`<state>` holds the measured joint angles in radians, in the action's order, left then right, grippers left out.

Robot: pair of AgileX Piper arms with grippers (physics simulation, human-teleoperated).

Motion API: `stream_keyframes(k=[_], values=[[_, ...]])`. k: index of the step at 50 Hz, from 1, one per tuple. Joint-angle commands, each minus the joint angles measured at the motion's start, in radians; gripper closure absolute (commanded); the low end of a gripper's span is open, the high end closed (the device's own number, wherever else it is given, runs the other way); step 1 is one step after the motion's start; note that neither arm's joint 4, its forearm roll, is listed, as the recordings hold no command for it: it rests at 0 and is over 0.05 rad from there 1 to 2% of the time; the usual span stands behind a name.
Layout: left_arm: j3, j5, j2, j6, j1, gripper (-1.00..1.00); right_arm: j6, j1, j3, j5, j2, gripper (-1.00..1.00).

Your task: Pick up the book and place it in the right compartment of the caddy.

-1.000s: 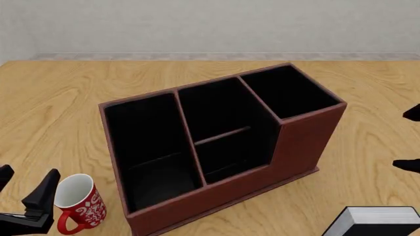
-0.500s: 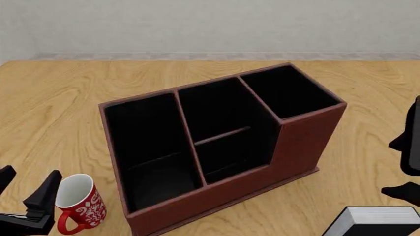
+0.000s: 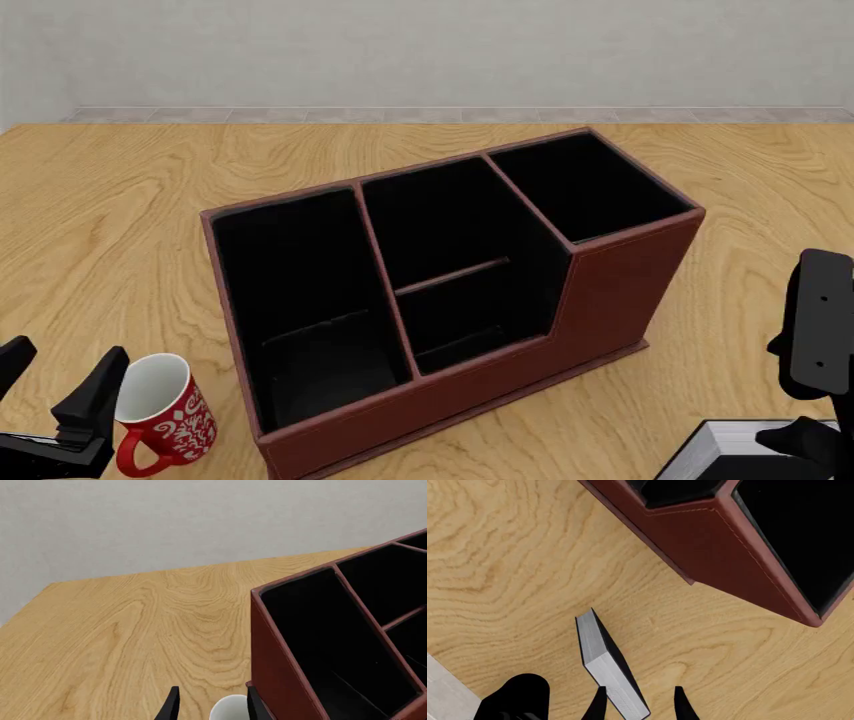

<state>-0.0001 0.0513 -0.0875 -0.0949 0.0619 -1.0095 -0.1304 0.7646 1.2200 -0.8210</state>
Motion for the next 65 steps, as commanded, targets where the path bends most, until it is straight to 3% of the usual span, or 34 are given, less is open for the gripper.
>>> stream_keyframes(k=[1,7,16,27,29,31,39,41,45,58,62,63,65], values=[[0.000,-0.001,-0.005,-0.001,0.005,-1.00,0.062,-0.042,-0.044,0.000,-0.004,-1.00],[0.000,-0.007,-0.009,-0.004,0.008,-1.00,0.057,-0.022,-0.056,0.000,0.003,-1.00],[0.000,0.011,0.011,0.000,0.004,-1.00,0.158,-0.108,-0.073,0.000,-0.014,-1.00],[0.000,0.015,0.018,-0.006,0.004,-1.00,0.176,-0.123,-0.085,0.000,-0.016,-1.00],[0.000,0.013,0.017,-0.004,0.002,-1.00,0.232,-0.178,-0.083,0.000,-0.029,-1.00],[0.000,0.014,0.017,-0.010,0.005,-1.00,0.204,-0.150,-0.084,0.000,-0.022,-1.00],[0.000,0.003,0.006,-0.012,0.003,-1.00,0.230,-0.176,-0.087,0.000,-0.027,-1.00],[0.000,0.017,0.018,-0.013,0.004,-1.00,0.191,-0.138,-0.093,0.000,-0.018,-1.00],[0.000,0.039,0.034,-0.018,0.001,-1.00,0.182,-0.136,-0.094,0.000,-0.017,-1.00],[0.000,0.068,0.059,-0.018,-0.008,-1.00,0.233,-0.187,-0.109,0.000,-0.033,-1.00],[0.000,0.078,0.066,-0.021,-0.008,-1.00,0.201,-0.157,-0.115,0.000,-0.028,-1.00],[0.000,0.080,0.068,-0.020,-0.009,-1.00,0.227,-0.182,-0.121,0.000,-0.035,-1.00],[0.000,0.085,0.071,-0.019,-0.007,-1.00,0.172,-0.130,-0.125,0.000,-0.023,-1.00]])
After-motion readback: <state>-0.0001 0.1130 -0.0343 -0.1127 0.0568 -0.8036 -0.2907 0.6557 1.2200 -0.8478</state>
